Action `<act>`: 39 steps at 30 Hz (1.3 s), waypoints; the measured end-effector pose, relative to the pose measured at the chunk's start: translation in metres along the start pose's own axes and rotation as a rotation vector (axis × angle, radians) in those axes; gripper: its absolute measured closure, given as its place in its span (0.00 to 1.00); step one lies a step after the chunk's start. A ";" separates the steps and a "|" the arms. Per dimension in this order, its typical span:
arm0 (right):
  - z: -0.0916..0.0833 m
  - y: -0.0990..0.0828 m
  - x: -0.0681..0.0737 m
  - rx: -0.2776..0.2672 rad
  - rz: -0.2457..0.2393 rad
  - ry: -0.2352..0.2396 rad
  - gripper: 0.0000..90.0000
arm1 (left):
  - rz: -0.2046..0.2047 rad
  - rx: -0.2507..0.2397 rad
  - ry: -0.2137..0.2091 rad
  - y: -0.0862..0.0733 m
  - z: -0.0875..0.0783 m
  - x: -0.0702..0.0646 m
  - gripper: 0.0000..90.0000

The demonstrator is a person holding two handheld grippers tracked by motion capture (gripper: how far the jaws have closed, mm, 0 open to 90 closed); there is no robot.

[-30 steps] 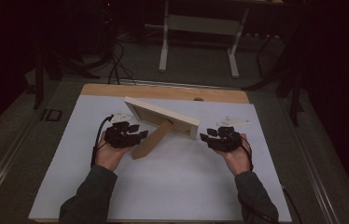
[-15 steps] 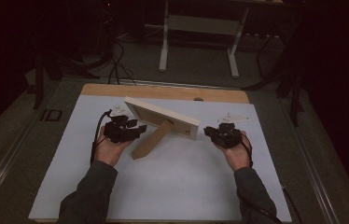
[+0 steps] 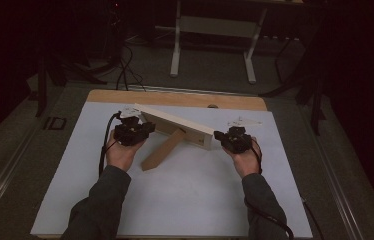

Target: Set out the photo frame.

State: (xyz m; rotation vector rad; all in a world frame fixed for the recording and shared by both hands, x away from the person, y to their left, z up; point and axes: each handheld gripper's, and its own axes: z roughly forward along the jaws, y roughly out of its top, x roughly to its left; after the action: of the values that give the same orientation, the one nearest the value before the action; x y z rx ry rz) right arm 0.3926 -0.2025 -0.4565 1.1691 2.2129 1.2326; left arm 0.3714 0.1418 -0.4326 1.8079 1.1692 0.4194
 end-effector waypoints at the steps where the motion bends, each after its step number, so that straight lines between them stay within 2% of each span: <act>1: 0.000 0.000 0.000 0.000 0.000 0.000 1.00 | 0.000 0.000 0.000 0.000 0.000 0.000 0.94; 2: 0.001 0.000 -0.001 -0.003 0.007 0.003 1.00 | -0.003 0.002 0.005 0.001 0.001 -0.001 0.94; 3: 0.002 -0.001 -0.002 -0.012 0.027 0.012 1.00 | -0.004 0.001 0.008 0.002 0.002 -0.001 0.99; 4: 0.003 -0.001 -0.002 -0.015 0.035 0.016 1.00 | -0.007 0.003 0.008 0.002 0.003 -0.001 1.00; 16: 0.010 0.001 -0.001 -0.023 0.049 0.035 1.00 | -0.041 -0.005 0.022 0.006 0.010 -0.005 1.00; 22: 0.011 0.002 0.001 -0.019 0.034 0.051 1.00 | -0.032 -0.002 0.021 0.009 0.014 -0.011 1.00; 30: 0.011 0.002 0.003 -0.013 0.023 0.059 1.00 | -0.036 0.004 0.020 0.010 0.018 -0.012 1.00; 39: 0.008 0.002 0.007 -0.007 -0.012 0.075 1.00 | -0.009 0.012 0.005 0.012 0.024 -0.022 1.00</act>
State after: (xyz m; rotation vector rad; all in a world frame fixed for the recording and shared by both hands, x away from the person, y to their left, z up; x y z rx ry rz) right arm 0.3950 -0.1917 -0.4587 1.1226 2.2643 1.2978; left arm 0.3837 0.1094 -0.4308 1.8121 1.1849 0.4127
